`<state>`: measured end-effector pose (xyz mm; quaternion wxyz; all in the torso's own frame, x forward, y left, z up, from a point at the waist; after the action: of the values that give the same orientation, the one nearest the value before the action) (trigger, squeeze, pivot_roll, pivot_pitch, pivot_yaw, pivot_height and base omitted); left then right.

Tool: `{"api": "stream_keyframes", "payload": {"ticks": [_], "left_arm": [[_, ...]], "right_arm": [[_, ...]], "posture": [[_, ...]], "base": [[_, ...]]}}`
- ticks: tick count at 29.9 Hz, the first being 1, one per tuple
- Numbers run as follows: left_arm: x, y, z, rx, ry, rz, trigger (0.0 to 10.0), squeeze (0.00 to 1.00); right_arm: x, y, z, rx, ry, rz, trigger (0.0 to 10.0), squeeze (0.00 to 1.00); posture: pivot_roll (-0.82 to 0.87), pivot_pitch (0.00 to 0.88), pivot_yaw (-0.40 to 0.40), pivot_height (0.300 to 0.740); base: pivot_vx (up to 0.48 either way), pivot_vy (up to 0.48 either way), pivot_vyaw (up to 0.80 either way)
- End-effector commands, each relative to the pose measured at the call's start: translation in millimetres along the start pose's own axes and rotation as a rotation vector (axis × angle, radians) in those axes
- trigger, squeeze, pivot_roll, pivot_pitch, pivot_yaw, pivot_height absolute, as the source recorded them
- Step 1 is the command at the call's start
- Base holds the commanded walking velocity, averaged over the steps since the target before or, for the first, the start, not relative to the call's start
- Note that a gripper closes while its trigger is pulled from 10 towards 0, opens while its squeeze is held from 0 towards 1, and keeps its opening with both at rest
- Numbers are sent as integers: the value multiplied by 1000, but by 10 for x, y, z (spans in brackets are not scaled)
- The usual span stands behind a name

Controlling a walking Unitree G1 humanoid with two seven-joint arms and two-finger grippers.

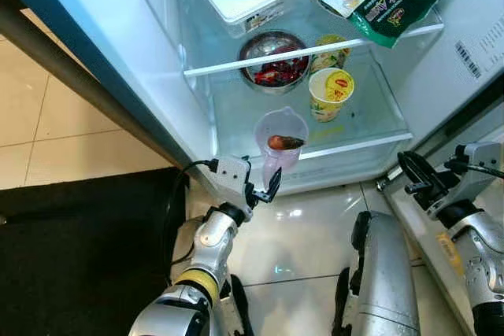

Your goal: Restocking fridge

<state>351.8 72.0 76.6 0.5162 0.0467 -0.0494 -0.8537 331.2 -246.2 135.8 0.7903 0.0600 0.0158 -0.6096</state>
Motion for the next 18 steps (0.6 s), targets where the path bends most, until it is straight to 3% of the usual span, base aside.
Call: {"api": "stream_keyframes", "payload": {"ticks": [1, 7, 18], "left_arm": [[-44, -93, -79, -23, -4, 13, 10000, 0], [-47, -97, -51, -6, 6, 29, 10000, 0], [-81, -247, 48, 69, 24, 70, 10000, 0]], "right_arm": [[100, -80, -134, -52, 8, -50, 10000, 0], [112, -72, -125, -50, 6, -52, 10000, 0], [129, -41, -104, -47, 0, -49, 10000, 0]], "posture": [[33, 410, 94, 360], [36, 403, 95, 360], [41, 394, 94, 360]], "base": [[0, 0, 0], [0, 0, 0], [0, 0, 0]]}}
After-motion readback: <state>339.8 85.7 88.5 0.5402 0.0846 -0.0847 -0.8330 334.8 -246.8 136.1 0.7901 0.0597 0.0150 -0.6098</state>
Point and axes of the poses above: a point about 5 cm out from each wrist's last joint towards the gripper, its own y axis pointing out of the wrist towards the gripper, its own z axis along the axis of the wrist's last joint, x = y × z, the point moved 4 cm from there along y, pointing out of the wrist towards the gripper, and after that the axes turned 3 degrees about y, right-handed, at the moved point
